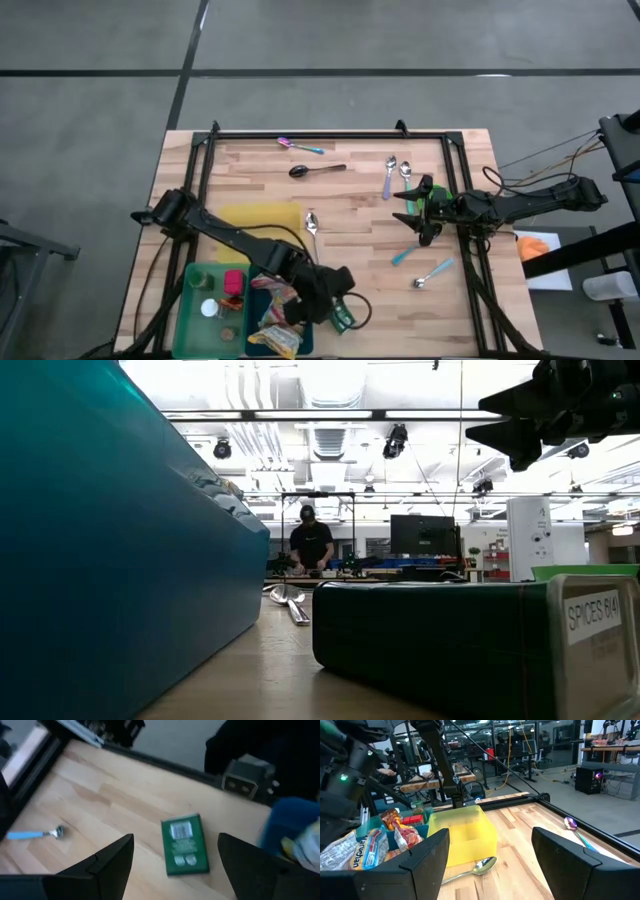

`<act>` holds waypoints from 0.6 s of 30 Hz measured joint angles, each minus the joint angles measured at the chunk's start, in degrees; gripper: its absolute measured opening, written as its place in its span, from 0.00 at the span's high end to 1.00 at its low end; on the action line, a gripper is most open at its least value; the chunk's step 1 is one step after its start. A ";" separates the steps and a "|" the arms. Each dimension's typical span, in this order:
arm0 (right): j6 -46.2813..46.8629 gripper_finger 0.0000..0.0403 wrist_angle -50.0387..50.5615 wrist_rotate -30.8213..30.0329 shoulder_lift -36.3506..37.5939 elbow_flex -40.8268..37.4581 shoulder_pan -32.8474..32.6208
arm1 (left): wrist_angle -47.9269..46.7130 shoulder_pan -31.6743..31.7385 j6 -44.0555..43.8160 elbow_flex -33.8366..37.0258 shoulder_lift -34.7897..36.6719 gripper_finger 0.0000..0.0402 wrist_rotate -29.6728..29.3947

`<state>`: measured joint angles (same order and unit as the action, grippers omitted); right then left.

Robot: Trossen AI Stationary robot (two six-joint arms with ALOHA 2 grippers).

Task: Pick & Place Food Item
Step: Put the black spice can into the green bin

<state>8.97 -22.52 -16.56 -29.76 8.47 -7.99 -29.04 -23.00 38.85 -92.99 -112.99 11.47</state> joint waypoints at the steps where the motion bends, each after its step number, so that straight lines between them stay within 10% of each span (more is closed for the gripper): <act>1: 0.00 0.30 0.00 -0.01 0.00 0.00 0.02 | 0.83 0.02 0.00 -0.09 -0.28 0.28 0.17; 18: 0.00 0.30 0.02 0.00 0.00 0.00 0.02 | 6.95 -0.85 -2.23 -1.67 -6.53 0.28 -0.24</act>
<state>8.97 -22.50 -16.56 -29.76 8.47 -7.97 -22.09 -23.86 36.62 -94.66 -119.52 11.22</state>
